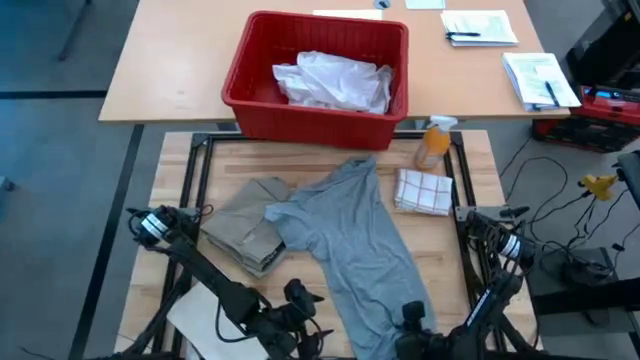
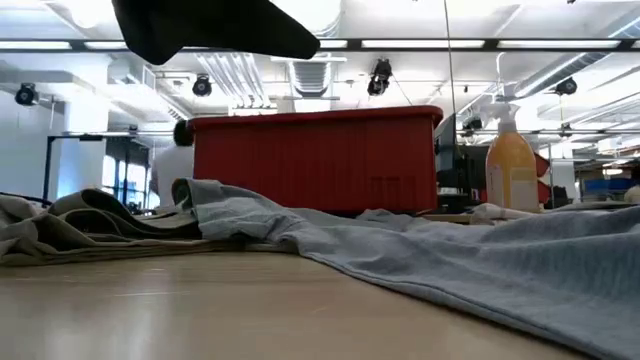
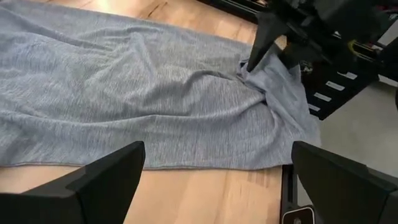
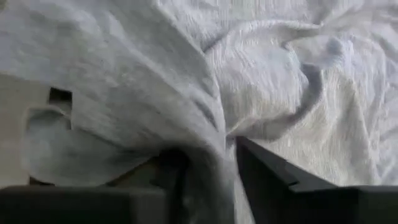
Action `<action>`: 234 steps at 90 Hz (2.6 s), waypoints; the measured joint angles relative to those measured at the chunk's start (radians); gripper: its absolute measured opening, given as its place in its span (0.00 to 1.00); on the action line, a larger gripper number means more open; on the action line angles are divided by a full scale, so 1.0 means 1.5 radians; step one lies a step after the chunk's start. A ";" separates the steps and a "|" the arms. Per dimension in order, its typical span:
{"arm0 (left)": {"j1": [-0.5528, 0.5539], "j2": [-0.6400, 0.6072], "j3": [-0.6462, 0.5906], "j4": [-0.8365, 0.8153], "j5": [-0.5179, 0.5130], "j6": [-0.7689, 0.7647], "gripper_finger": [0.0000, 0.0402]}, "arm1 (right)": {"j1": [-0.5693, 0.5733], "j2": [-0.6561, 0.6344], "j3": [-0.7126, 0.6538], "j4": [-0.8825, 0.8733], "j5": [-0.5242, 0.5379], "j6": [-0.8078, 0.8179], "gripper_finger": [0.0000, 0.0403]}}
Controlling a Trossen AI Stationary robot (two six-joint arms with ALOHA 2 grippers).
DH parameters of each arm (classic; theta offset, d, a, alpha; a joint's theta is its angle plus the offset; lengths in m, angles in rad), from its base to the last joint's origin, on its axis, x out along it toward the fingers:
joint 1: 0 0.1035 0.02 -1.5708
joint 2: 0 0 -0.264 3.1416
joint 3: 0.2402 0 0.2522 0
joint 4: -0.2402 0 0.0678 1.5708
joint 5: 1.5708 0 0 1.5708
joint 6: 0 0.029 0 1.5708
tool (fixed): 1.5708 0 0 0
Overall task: Fold laundry
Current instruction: Fold the gray shirt
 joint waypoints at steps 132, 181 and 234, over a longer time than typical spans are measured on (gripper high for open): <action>0.102 -0.216 0.000 -0.223 -0.113 0.027 0.97 | -0.369 -0.319 -0.007 -0.084 -0.240 -0.486 0.00; 0.256 -0.389 0.000 -0.306 -0.036 0.267 0.97 | -0.777 -0.294 -0.007 -0.021 -0.351 -0.785 0.00; 0.356 -0.403 -0.014 -0.310 0.025 0.260 0.97 | -0.901 -0.127 -0.007 0.106 -0.375 -0.956 0.00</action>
